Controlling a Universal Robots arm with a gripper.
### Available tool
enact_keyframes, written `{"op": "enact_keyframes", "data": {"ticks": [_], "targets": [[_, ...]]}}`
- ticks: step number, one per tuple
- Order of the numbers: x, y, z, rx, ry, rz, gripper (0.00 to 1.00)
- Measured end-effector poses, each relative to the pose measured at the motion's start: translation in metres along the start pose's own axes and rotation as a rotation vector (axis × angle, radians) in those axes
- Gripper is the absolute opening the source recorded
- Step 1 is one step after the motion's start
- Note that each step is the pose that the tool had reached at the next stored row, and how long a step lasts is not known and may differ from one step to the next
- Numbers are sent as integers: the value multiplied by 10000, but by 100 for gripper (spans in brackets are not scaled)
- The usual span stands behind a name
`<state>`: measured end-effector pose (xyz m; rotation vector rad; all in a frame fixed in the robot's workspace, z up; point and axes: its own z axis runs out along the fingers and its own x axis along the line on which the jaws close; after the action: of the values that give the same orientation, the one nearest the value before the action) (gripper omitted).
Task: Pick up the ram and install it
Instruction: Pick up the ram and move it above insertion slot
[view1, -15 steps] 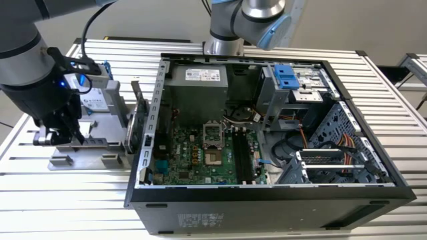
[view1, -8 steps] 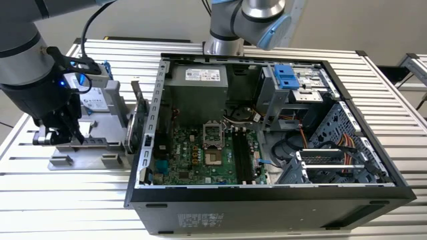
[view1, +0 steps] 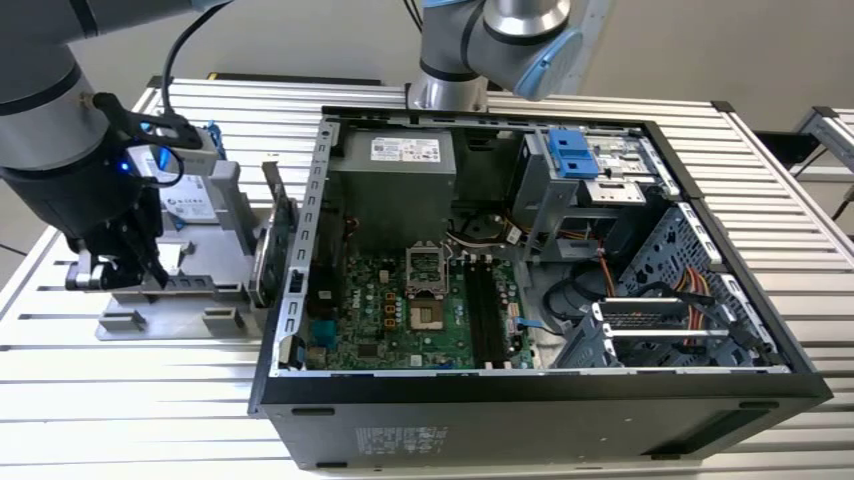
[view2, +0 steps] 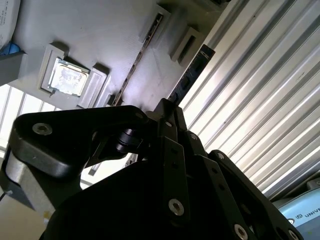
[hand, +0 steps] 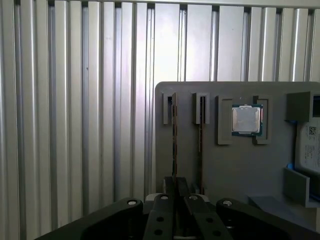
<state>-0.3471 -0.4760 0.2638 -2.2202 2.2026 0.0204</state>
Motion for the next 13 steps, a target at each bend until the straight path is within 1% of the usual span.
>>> {"op": "enact_keyframes", "data": {"ticks": [3, 7, 13], "targets": [[-1, 0, -24, 2, -2, 0, 0], [-2, 0, -86, 2, -2, 0, 0], [-3, 0, -161, 2, -2, 0, 0]]}}
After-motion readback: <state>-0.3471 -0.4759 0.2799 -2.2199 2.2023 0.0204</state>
